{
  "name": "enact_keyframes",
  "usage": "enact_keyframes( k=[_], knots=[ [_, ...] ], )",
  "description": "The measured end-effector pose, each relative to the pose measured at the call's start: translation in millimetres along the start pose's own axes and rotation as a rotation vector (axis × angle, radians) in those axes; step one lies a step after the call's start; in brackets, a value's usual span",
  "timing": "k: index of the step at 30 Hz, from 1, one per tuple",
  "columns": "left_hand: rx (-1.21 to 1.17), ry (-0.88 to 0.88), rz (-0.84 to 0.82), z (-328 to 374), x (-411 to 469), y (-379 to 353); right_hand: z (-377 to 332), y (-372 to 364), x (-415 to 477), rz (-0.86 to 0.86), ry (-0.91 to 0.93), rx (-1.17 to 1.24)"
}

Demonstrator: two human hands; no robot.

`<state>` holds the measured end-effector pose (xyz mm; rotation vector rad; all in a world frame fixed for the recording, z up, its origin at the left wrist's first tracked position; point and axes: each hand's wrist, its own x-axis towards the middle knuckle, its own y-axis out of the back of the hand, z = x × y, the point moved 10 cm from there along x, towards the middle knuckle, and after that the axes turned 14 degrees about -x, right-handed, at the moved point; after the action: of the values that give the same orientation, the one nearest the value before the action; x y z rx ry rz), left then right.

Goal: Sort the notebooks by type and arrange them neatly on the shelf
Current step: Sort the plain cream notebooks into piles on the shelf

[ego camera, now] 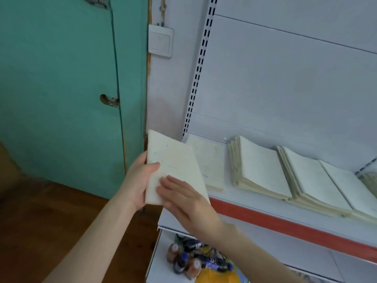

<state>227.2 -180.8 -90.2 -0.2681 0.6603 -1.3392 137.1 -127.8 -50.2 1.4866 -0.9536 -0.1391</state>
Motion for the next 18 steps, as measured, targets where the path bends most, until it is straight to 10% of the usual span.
enact_keyframes(
  k=[8,12,18],
  knots=[
    [0.080,-0.155,0.112,33.5,-19.6,53.9,135.3,-26.5,17.1,-0.329,-0.525,-0.124],
    [0.047,-0.191,0.095,41.8,-25.5,65.0,154.7,-61.9,6.2,-0.628,-0.443,-0.355],
    [0.079,-0.255,0.109,48.1,-24.0,64.1,154.1,-68.8,3.9,-0.586,-0.319,-0.390]
  ],
)
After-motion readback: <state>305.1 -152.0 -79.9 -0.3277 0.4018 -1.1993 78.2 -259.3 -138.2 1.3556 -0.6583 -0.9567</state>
